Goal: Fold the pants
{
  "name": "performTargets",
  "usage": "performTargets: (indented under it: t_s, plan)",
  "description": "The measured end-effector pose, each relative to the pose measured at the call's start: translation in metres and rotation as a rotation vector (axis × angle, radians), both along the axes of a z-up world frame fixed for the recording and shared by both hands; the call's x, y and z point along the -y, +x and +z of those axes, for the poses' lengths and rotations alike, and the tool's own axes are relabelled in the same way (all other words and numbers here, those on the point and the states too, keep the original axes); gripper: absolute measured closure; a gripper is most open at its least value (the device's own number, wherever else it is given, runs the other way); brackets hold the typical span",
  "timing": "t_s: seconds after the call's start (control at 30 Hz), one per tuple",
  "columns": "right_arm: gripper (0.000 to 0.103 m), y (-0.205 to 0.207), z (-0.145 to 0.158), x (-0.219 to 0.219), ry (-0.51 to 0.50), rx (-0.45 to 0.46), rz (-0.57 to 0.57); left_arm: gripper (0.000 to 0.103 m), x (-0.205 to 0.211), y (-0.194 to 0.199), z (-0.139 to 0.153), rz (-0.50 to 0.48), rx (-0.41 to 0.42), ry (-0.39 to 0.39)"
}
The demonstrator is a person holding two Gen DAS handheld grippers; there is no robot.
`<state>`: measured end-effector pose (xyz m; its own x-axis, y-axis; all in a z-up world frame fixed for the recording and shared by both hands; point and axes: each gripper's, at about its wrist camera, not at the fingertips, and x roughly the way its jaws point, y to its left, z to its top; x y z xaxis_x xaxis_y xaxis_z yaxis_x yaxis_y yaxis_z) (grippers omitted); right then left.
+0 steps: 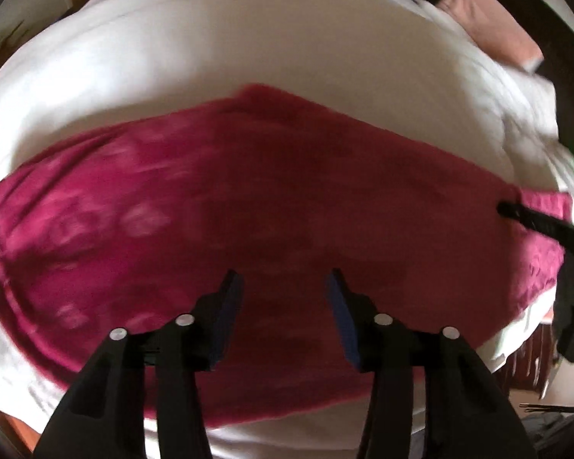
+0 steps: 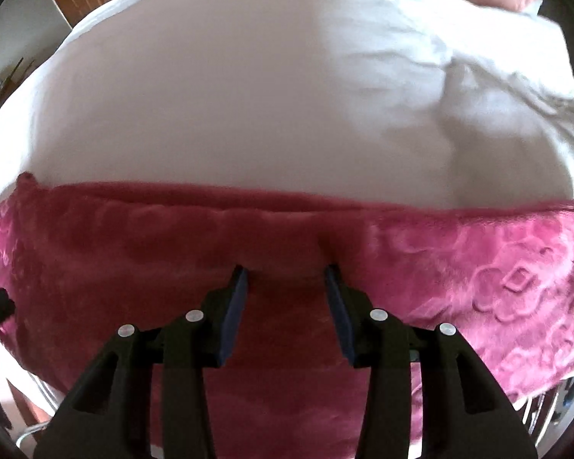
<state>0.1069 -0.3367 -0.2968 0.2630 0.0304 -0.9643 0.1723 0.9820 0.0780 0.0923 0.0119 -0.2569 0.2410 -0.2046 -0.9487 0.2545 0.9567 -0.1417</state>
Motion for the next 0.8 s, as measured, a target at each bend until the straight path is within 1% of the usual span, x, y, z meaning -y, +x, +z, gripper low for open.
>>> performTargets:
  t_s: [0.03, 0.1, 0.17, 0.27, 0.3, 0.33, 0.37, 0.4, 0.47, 0.53, 0.6, 0.63, 0.73, 0.8]
  plan:
    - [0.06, 0.004, -0.007, 0.003, 0.018, -0.011, 0.01, 0.053, 0.014, 0.002, -0.004, -0.016, -0.002, 0.007]
    - [0.06, 0.009, -0.014, 0.002, 0.015, -0.021, 0.037, 0.053, 0.039, 0.008, -0.01, -0.034, -0.007, 0.025]
    - [0.06, 0.012, -0.02, -0.001, 0.012, -0.027, 0.062, 0.053, 0.055, 0.014, -0.014, -0.034, -0.014, 0.035]
    - [0.06, 0.007, -0.021, 0.004, 0.048, -0.014, 0.077, 0.053, 0.078, 0.015, -0.015, -0.019, -0.028, 0.041]
    - [0.06, 0.002, -0.017, 0.007, 0.073, -0.002, 0.087, 0.053, 0.086, 0.015, -0.015, -0.015, -0.03, 0.04]
    - [0.06, -0.01, -0.011, 0.032, 0.093, 0.009, 0.094, 0.052, 0.095, 0.014, -0.014, -0.015, -0.03, 0.039]
    - [0.06, -0.022, -0.002, 0.049, 0.116, 0.027, 0.103, 0.049, 0.104, 0.013, -0.012, -0.017, -0.03, 0.036]
    - [0.059, -0.029, 0.006, 0.06, 0.134, 0.049, 0.108, 0.044, 0.117, 0.014, -0.013, -0.022, -0.03, 0.033]
    - [0.052, -0.05, 0.026, 0.081, 0.153, 0.086, 0.102, 0.042, 0.135, 0.012, -0.007, -0.044, -0.023, 0.017]
    - [0.045, -0.072, 0.044, 0.108, 0.145, 0.133, 0.072, 0.042, 0.157, 0.011, -0.004, -0.069, -0.017, 0.01]
    - [0.044, -0.091, 0.065, 0.137, 0.131, 0.161, 0.021, 0.04, 0.181, 0.011, 0.0, -0.101, -0.013, -0.006]
    - [0.043, -0.103, 0.073, 0.158, 0.124, 0.174, -0.017, 0.039, 0.192, 0.01, 0.002, -0.119, -0.008, -0.014]
    - [0.04, -0.143, 0.085, 0.204, 0.08, 0.198, -0.115, 0.037, 0.219, 0.004, 0.009, -0.167, 0.003, -0.032]
    - [0.036, -0.165, 0.092, 0.232, 0.045, 0.214, -0.181, 0.036, 0.238, 0.001, 0.013, -0.197, 0.008, -0.046]
